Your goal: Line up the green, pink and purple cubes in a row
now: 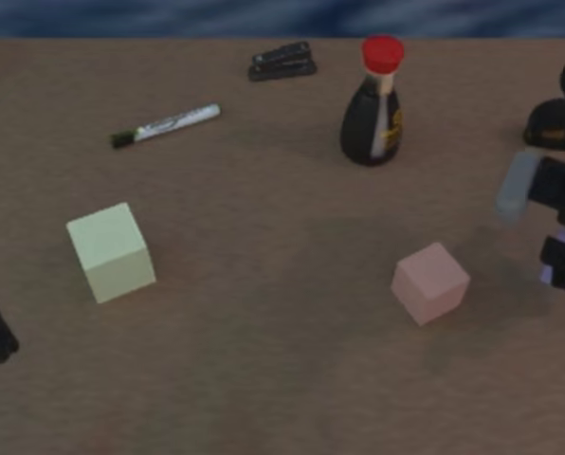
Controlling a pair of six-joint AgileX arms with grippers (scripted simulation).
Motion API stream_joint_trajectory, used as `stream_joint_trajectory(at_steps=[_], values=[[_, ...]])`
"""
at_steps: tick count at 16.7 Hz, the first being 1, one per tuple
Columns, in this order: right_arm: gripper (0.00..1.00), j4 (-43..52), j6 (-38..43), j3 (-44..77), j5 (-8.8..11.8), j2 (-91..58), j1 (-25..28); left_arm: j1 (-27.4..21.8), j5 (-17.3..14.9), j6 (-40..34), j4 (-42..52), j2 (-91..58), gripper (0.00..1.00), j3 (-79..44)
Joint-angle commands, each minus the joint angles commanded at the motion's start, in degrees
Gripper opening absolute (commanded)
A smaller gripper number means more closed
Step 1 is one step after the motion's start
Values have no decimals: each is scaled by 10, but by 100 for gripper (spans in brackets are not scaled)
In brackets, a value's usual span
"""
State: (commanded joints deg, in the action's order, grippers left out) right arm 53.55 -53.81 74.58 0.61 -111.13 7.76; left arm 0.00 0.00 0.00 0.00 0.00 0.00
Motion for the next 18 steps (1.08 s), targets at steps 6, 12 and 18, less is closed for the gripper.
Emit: stream_joint_trajectory(at_steps=[6, 12, 18], values=[[0, 55, -1, 33, 0, 28, 4, 0, 0, 0, 0, 0, 100, 0], [0, 61, 9, 34, 0, 33, 66, 0, 0, 0, 0, 0, 100, 0], [0, 82, 29, 26, 2, 55, 256, 0, 0, 0, 0, 0, 100, 0]])
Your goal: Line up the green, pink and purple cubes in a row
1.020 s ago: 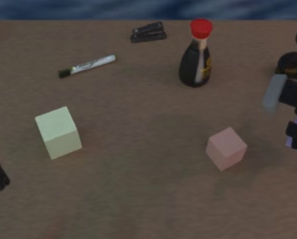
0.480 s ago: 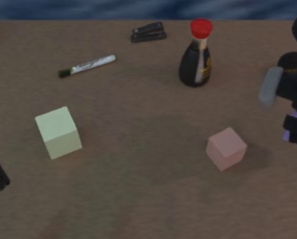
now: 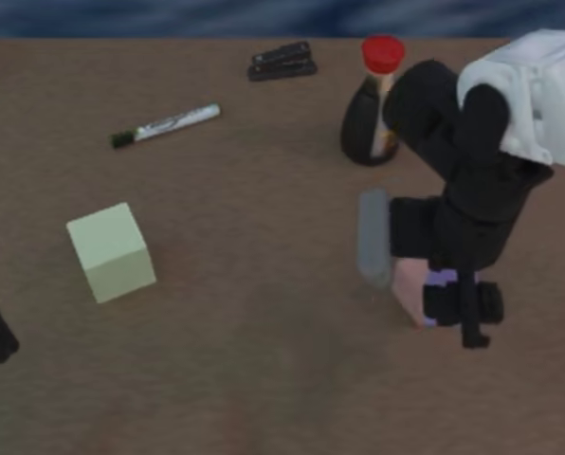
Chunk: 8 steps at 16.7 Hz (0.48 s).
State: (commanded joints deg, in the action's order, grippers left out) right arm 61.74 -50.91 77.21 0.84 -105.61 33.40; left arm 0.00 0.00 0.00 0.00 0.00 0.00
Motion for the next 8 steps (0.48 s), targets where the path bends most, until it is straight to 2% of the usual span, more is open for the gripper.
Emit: stream_joint_trajectory(at_steps=[3, 8], values=[[0, 3, 9, -2, 0, 13, 56, 0, 0, 0, 0, 0, 100, 0], [0, 3, 11, -1, 0, 13, 62, 0, 0, 0, 0, 0, 100, 0]])
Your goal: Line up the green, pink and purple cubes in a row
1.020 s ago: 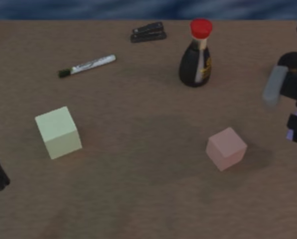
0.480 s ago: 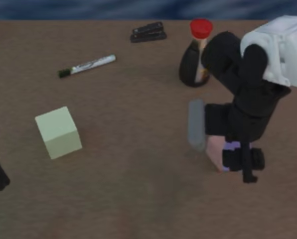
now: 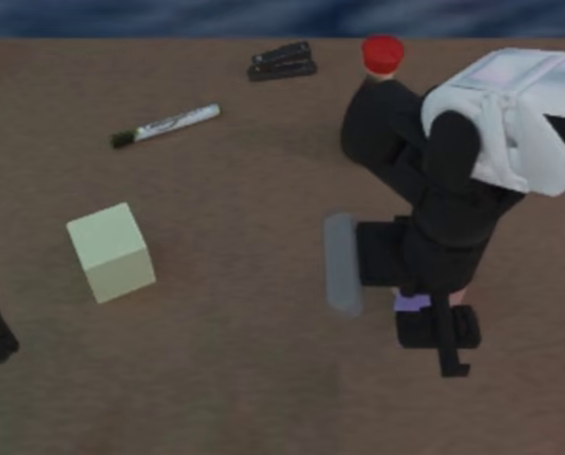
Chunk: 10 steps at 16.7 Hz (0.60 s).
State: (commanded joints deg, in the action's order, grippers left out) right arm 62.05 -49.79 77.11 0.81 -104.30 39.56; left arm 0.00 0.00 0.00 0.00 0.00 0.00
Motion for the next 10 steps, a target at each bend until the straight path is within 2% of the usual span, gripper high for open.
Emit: stream_joint_trajectory(at_steps=[3, 10], values=[[0, -23, 2, -15, -1, -6, -2, 0, 0, 0, 0, 0, 100, 0], [0, -148, 1, -98, 0, -49, 3, 0, 0, 0, 0, 0, 100, 0]])
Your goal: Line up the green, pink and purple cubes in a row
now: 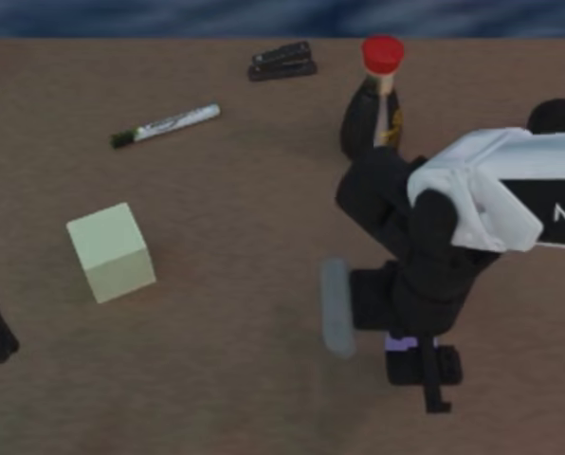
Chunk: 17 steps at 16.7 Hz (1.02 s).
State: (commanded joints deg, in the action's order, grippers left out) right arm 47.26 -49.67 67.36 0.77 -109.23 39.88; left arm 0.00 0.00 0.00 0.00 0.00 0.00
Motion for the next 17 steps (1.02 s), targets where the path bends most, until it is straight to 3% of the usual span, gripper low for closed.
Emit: stream_joint_trajectory(at_steps=[4, 17], values=[[0, -5, 0, -3, 0, -2, 0, 0, 0, 0, 0, 0, 100, 0], [98, -5, 0, -3, 0, -2, 0, 0, 0, 0, 0, 0, 100, 0]])
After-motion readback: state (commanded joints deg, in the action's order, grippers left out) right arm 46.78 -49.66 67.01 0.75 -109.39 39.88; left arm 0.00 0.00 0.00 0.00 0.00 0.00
